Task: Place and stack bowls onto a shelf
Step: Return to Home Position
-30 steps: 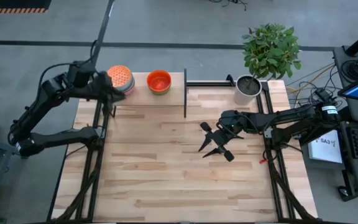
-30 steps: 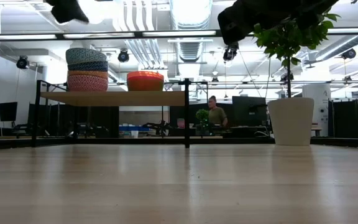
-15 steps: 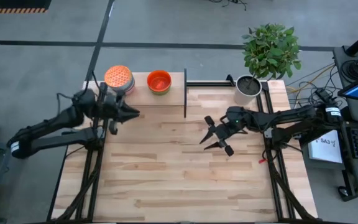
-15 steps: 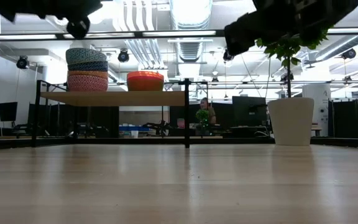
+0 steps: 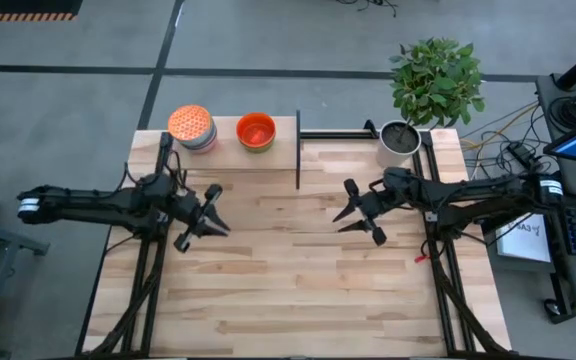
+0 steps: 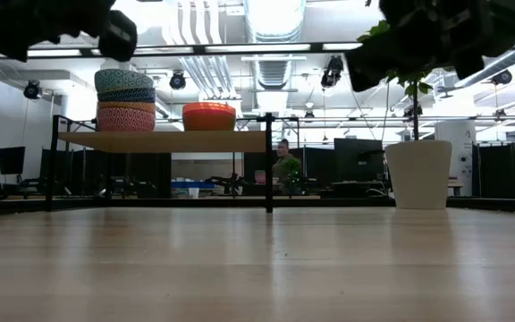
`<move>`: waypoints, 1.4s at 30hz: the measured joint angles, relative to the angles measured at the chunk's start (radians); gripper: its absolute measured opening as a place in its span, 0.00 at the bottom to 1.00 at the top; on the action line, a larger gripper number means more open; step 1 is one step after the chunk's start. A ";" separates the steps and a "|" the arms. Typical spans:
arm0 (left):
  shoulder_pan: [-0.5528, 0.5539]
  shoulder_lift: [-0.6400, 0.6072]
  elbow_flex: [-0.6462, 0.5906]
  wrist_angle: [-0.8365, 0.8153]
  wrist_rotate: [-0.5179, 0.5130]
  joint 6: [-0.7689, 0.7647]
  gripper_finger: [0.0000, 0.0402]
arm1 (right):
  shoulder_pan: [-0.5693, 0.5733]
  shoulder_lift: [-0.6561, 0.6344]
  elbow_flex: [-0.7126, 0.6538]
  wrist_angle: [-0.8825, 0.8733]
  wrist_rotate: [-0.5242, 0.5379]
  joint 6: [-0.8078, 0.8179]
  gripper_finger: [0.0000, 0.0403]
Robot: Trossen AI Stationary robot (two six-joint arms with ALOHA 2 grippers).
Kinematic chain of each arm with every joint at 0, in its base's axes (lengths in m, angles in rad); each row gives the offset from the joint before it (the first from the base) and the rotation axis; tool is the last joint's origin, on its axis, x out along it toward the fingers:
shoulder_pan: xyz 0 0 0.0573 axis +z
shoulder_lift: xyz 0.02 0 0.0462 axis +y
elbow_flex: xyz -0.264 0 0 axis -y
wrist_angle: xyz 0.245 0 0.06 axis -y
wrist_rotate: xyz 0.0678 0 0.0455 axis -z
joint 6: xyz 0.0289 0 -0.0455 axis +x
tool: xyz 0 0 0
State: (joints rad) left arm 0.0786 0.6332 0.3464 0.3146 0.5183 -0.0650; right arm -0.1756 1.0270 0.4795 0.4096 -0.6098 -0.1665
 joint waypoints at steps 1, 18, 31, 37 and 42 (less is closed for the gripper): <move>-0.010 -0.011 0.002 -0.045 -0.001 0.020 0.10 | -0.002 -0.020 -0.011 -0.001 0.000 0.001 0.32; 0.008 -0.276 -0.104 -0.212 -0.049 0.117 0.10 | -0.032 -0.375 -0.188 -0.003 0.011 0.011 0.32; 0.008 -0.431 -0.336 0.007 -0.090 -0.004 0.10 | -0.113 -0.636 -0.292 -0.092 0.011 0.032 0.32; 0.008 -0.446 -0.336 -0.018 -0.092 0.024 0.10 | -0.129 -0.715 -0.292 -0.232 0.072 -0.032 0.30; 0.008 -0.434 -0.336 -0.019 -0.111 0.023 0.10 | -0.130 -0.765 -0.293 -0.321 0.113 -0.073 0.24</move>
State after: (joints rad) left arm 0.0868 0.1993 0.0105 0.2955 0.4077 -0.0424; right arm -0.3053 0.2619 0.1864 0.0882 -0.4970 -0.2390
